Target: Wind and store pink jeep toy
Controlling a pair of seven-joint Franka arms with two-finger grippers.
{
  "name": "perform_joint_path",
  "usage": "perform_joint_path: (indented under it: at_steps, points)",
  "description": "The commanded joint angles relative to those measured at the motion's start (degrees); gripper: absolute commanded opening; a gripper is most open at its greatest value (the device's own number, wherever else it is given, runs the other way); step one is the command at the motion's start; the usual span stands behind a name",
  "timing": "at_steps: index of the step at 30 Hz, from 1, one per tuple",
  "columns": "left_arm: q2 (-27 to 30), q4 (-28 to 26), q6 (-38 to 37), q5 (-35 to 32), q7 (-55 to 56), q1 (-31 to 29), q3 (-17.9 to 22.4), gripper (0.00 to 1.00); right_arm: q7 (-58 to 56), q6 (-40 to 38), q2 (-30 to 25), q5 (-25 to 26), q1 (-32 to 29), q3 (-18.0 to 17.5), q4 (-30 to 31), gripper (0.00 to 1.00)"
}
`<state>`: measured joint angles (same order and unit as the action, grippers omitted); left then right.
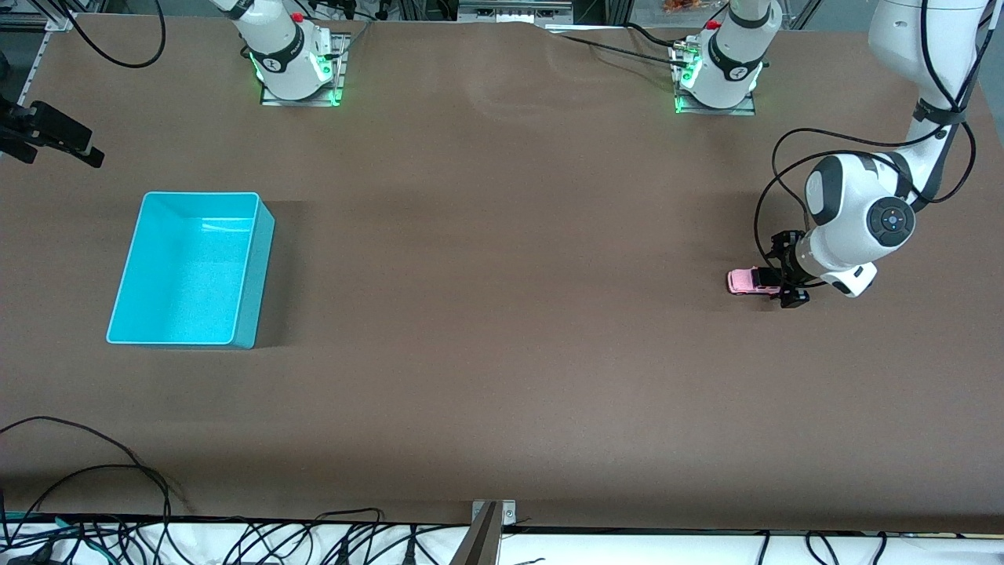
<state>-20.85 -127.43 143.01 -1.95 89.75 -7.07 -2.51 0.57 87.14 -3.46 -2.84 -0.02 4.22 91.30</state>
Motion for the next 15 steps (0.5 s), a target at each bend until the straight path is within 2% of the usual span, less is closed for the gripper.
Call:
perform_joint_path:
  at_steps: [1,5,8,10,15]
  points:
    - [-0.5,-0.5,1.8,-1.1,-0.5,0.0,0.0,0.69,0.0,-1.0,0.4,1.0,0.1,-0.2,-1.2,1.00]
    - [-0.1,-0.5,1.6,-1.1,-0.4,0.0,0.0,0.37,0.0,-1.0,0.4,1.0,0.1,-0.2,-1.2,1.00]
    - [0.2,-0.5,1.5,-1.1,-0.4,0.0,-0.1,0.22,0.0,-0.9,0.4,1.0,0.1,-0.2,-1.2,1.00]
    - [0.7,-0.5,1.3,-1.1,-0.2,0.0,-0.1,0.16,0.0,-0.9,0.4,1.0,0.1,-0.2,-1.2,1.00]
    - [2.3,0.0,0.1,-1.1,0.3,0.8,-1.3,0.14,0.0,-0.9,0.4,1.0,0.1,-0.2,-1.2,1.00]
